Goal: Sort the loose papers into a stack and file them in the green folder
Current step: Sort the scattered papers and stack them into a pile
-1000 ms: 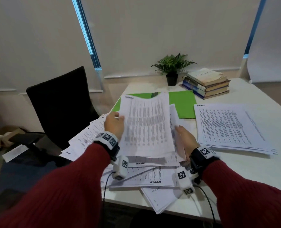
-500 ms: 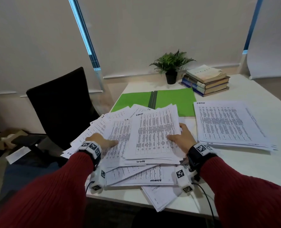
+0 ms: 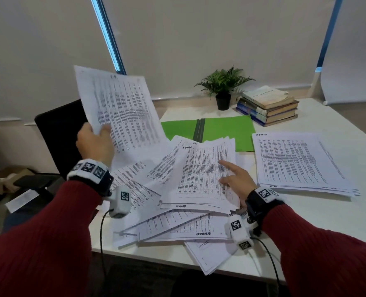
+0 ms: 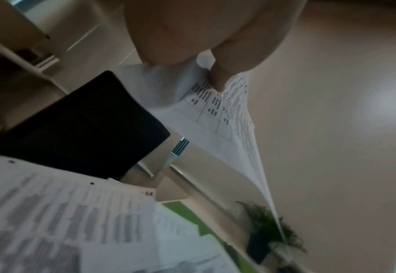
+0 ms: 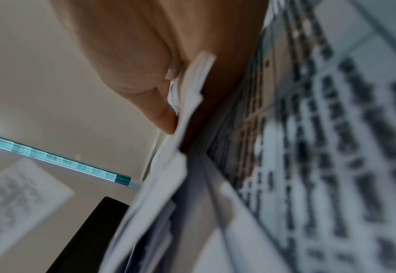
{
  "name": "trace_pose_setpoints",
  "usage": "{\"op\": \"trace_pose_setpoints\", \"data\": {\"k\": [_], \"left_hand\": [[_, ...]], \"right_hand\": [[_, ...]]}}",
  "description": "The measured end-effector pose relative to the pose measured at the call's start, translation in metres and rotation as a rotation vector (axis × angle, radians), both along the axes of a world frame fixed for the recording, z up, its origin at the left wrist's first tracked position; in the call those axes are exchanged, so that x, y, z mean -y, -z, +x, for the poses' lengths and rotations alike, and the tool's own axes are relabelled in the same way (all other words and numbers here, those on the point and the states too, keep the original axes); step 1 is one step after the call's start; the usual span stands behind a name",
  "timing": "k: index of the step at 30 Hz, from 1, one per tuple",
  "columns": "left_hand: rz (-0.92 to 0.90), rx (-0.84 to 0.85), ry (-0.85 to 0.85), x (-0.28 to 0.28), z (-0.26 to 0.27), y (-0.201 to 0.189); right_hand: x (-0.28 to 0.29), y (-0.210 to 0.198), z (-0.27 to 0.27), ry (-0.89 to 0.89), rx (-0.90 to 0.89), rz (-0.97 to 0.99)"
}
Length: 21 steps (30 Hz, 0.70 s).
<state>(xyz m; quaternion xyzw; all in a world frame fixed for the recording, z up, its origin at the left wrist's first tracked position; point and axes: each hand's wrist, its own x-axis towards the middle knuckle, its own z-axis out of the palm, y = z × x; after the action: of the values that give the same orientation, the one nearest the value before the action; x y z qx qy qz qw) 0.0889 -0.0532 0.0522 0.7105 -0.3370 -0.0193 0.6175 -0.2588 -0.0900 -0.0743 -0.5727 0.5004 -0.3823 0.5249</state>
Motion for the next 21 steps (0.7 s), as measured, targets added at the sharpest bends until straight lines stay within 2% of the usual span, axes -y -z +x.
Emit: {"op": "trace_pose_setpoints", "data": {"k": [2,3,8,11,13,15,17,19,21], "left_hand": [[-0.083,-0.123,0.139,0.008,-0.007,-0.002],[-0.055,-0.163,0.217,0.014,-0.014,0.003],[0.293,-0.349,0.513,0.031,-0.072,0.073],[0.462,-0.282,0.574,0.045,-0.09,0.117],[0.497,-0.298,0.638,0.067,-0.092,0.151],[0.501,-0.307,0.64,0.055,-0.115,0.127],[0.553,-0.203,0.585,0.047,-0.121,0.106],[0.648,-0.001,0.474,0.045,-0.106,0.093],[0.826,0.185,0.38,0.04,-0.08,0.088]], "right_hand": [[0.001,-0.001,0.001,-0.002,-0.003,0.029],[0.002,-0.001,0.001,0.015,0.01,0.053],[-0.005,-0.011,0.0,0.056,0.165,0.194],[0.0,-0.011,0.002,0.069,0.256,0.266],[0.002,-0.008,0.002,0.079,0.178,0.218],[0.006,-0.004,-0.002,0.056,0.069,0.123],[0.01,-0.006,-0.013,0.048,0.037,0.092],[0.022,-0.016,-0.033,0.101,0.052,0.087],[0.036,-0.033,-0.059,0.144,0.008,0.068]]}}
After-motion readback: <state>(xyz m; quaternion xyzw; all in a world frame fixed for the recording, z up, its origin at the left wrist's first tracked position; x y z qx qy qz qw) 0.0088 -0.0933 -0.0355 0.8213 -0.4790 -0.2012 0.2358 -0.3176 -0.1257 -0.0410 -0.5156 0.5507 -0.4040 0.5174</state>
